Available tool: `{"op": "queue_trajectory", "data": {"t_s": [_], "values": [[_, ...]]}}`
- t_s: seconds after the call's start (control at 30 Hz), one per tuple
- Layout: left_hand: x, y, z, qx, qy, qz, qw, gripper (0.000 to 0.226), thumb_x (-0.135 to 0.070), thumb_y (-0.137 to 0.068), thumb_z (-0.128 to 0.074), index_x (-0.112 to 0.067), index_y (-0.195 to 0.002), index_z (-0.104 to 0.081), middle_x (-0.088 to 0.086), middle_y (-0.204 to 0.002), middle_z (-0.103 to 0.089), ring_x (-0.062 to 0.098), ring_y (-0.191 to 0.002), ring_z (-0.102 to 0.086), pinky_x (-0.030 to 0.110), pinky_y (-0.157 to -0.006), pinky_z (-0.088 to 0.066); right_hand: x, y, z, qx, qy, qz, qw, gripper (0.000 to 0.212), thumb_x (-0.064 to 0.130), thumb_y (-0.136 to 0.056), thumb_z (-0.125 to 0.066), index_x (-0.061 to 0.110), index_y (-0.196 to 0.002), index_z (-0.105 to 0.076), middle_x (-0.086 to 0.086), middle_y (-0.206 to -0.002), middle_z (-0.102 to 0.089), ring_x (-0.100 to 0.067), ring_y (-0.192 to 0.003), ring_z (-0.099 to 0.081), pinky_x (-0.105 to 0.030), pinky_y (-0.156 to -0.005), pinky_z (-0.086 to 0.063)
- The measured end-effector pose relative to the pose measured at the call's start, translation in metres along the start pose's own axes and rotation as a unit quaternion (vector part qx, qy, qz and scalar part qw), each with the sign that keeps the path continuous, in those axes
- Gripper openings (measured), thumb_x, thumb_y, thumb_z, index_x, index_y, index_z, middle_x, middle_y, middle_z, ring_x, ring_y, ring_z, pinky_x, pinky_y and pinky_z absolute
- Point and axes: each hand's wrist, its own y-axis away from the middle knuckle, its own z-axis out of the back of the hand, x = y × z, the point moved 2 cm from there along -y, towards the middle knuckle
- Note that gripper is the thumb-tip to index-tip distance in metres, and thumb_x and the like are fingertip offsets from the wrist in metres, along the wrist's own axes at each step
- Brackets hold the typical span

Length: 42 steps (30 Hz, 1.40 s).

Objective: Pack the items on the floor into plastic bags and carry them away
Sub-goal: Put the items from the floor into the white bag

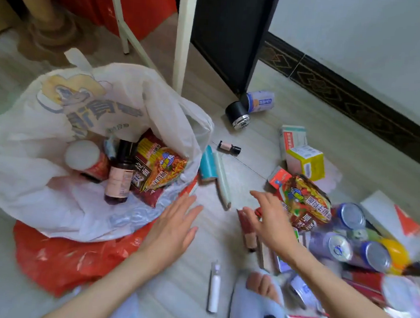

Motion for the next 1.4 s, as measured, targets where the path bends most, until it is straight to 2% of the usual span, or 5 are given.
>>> {"op": "queue_trajectory", "data": {"t_s": [0.13, 0.3, 0.73, 1.1, 1.4], "values": [[-0.034, 0.034, -0.053, 0.148, 0.011, -0.121, 0.981, 0.052, -0.031, -0.065, -0.062, -0.023, -0.114, -0.045, 0.001, -0.117, -0.065, 0.019, -0.109, -0.062, 0.026, -0.081, -0.052, -0.030, 0.044, -0.034, 0.000, 0.048, -0.016, 0.999, 0.035, 0.028, -0.079, -0.044, 0.004, -0.095, -0.064, -0.013, -0.089, -0.064, -0.034, -0.078, -0.061, -0.034, -0.069, -0.046], [-0.031, 0.048, -0.082, 0.240, -0.002, -0.206, 0.949, 0.036, -0.030, -0.083, -0.046, -0.032, -0.119, -0.048, -0.004, -0.125, -0.060, 0.013, -0.112, -0.059, 0.022, -0.084, -0.051, -0.059, 0.070, -0.035, -0.017, 0.103, -0.018, 0.994, 0.035, 0.030, -0.080, -0.050, 0.009, -0.106, -0.060, -0.010, -0.103, -0.060, -0.031, -0.097, -0.053, -0.039, -0.088, -0.036], [-0.021, 0.034, -0.082, 0.260, 0.058, -0.190, 0.945, 0.008, -0.027, -0.081, -0.050, -0.022, -0.086, -0.054, -0.002, -0.085, -0.053, 0.015, -0.078, -0.049, 0.024, -0.064, -0.041, -0.082, 0.079, -0.030, 0.005, 0.023, -0.200, 0.980, 0.063, 0.020, -0.076, -0.067, 0.014, -0.134, -0.042, -0.020, -0.142, -0.028, -0.042, -0.121, -0.035, -0.046, -0.098, -0.036], [0.013, -0.013, 0.011, -0.009, 0.193, 0.076, 0.978, 0.031, -0.028, -0.084, -0.053, -0.004, -0.101, -0.064, 0.008, -0.097, -0.059, 0.007, -0.090, -0.051, 0.008, -0.085, -0.034, 0.014, 0.027, 0.005, -0.050, -0.033, -0.018, 0.998, 0.066, 0.039, -0.075, -0.049, 0.006, -0.132, -0.044, -0.019, -0.131, -0.046, -0.035, -0.118, -0.044, -0.034, -0.102, -0.031], [0.097, -0.016, 0.078, -0.216, 0.112, 0.264, 0.933, 0.018, 0.002, -0.075, -0.067, 0.001, -0.093, -0.062, 0.018, -0.092, -0.055, 0.008, -0.080, -0.045, 0.003, -0.077, -0.033, 0.150, -0.074, -0.022, 0.106, 0.034, 0.167, 0.980, 0.055, 0.033, -0.083, -0.057, 0.006, -0.128, -0.041, -0.016, -0.132, -0.043, -0.036, -0.117, -0.042, -0.044, -0.098, -0.038]]}}
